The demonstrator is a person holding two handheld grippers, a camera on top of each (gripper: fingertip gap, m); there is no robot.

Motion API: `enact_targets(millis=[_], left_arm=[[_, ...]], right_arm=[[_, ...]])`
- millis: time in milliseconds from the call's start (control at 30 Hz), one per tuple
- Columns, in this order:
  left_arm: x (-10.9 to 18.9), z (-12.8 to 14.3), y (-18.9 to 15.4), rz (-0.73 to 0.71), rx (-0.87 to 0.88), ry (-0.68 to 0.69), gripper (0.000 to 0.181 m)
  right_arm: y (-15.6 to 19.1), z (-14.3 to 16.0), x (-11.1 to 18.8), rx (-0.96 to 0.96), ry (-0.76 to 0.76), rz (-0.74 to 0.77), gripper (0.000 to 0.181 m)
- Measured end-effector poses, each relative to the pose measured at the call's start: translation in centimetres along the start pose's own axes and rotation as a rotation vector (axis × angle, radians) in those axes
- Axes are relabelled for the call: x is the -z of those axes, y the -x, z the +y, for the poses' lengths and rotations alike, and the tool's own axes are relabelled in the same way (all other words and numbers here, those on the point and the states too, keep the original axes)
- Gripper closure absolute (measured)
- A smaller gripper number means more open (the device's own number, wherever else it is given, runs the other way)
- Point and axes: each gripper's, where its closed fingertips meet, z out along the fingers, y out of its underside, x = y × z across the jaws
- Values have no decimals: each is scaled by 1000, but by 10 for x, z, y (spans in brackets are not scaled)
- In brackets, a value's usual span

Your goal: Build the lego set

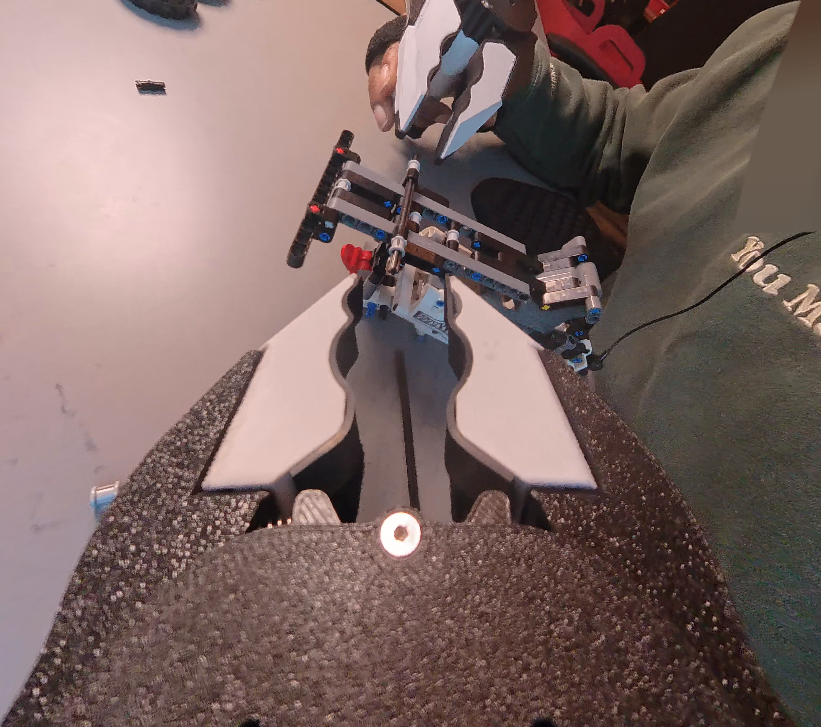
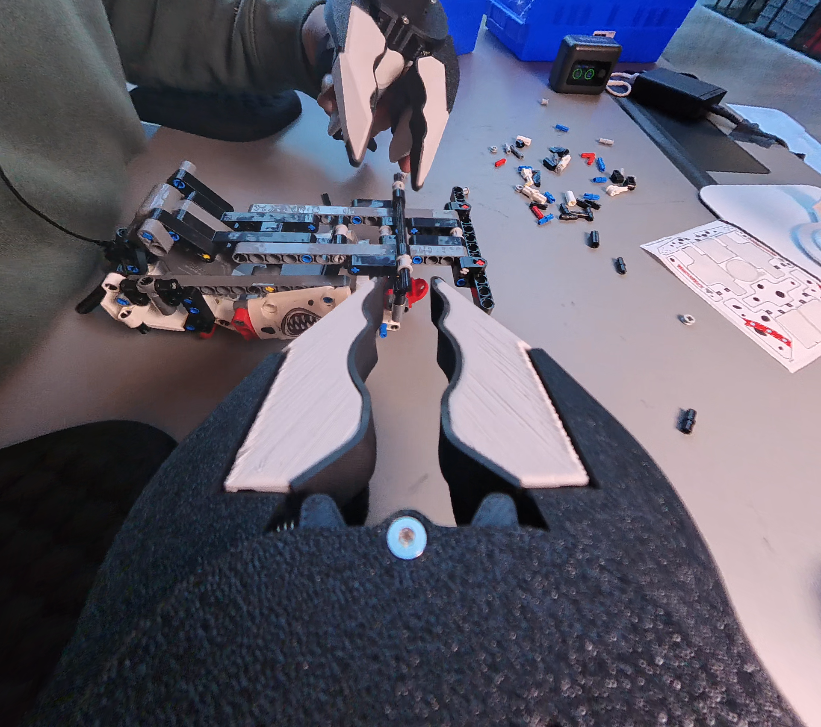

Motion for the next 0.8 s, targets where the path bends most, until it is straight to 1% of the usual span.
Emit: enact_targets(millis=[133, 333, 533, 700, 733, 800], left_arm=[[-1, 3, 0, -22, -46, 2, 153], [-5, -2, 1, -42, -92, -24, 161], [-9, -4, 1, -42, -104, -49, 163], [-14, -5, 2, -58, -123, -52, 170], [-14, -6, 3, -66, -124, -53, 174], [-14, -6, 3, -65, -124, -55, 175]], right_arm=[[-1, 4, -4, -13, 25, 36, 163], [2, 2, -10, -39, 28, 45, 164], [3, 3, -16, -53, 33, 40, 164], [1, 2, -17, -63, 20, 52, 175], [1, 2, -17, -64, 21, 53, 175], [2, 2, -17, -64, 24, 51, 175]])
